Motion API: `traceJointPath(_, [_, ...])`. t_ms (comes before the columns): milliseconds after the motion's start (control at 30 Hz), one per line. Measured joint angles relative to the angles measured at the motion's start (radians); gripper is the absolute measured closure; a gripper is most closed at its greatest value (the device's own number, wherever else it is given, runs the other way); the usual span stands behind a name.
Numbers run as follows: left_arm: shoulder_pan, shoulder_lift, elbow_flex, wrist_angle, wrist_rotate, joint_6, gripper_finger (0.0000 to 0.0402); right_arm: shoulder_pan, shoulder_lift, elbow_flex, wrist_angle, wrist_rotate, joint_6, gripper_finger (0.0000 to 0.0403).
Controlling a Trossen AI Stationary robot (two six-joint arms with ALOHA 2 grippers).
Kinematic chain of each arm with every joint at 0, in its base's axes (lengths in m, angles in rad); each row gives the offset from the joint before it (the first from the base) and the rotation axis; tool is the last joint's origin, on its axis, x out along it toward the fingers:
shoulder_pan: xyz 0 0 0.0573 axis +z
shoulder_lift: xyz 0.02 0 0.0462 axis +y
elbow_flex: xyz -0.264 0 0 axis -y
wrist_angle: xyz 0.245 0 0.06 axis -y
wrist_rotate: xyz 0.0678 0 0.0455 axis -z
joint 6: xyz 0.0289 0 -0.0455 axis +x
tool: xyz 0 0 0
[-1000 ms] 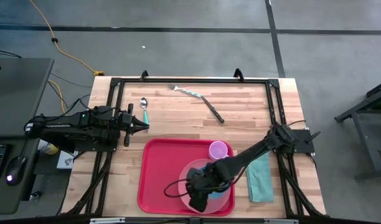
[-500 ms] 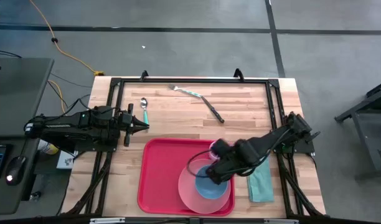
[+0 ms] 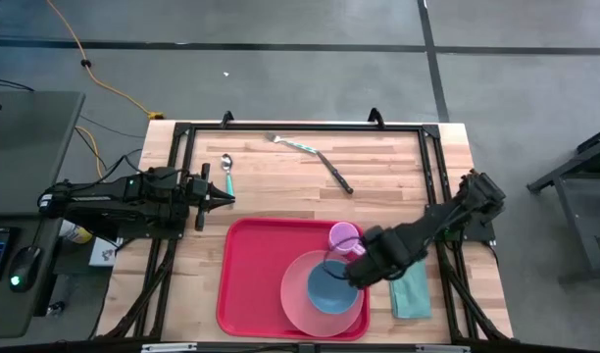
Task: Set up tray
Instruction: Put the blue table napkin on the red serving tray to the left of the pink plate
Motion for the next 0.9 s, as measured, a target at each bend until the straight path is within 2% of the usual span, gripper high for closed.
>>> traceJointPath(167, [0.000,0.000,0.000,-0.019,0.000,0.000,0.0334,0.104,-0.058,-0.094,0.001,-0.088,0.139,0.0210])
traceJointPath(300, [0.000,0.000,0.000,-0.027,0.000,0.000,0.0334,0.210,-0.112,-0.129,0.000,-0.098,0.306,0.0210])
traceJointPath(533, [0.000,0.000,0.000,-0.044,0.019,0.000,0.0334,0.337,-0.092,-0.129,0.003,-0.151,0.418,0.0210])
traceJointPath(700, [0.000,0.000,0.000,-0.048,0.023,0.000,0.0334,0.354,-0.048,-0.129,0.059,-0.136,0.435,0.0210])
traceJointPath(900, [0.000,0.000,0.000,-0.048,0.023,0.000,0.0334,0.344,0.001,-0.153,0.217,-0.083,0.444,0.0210])
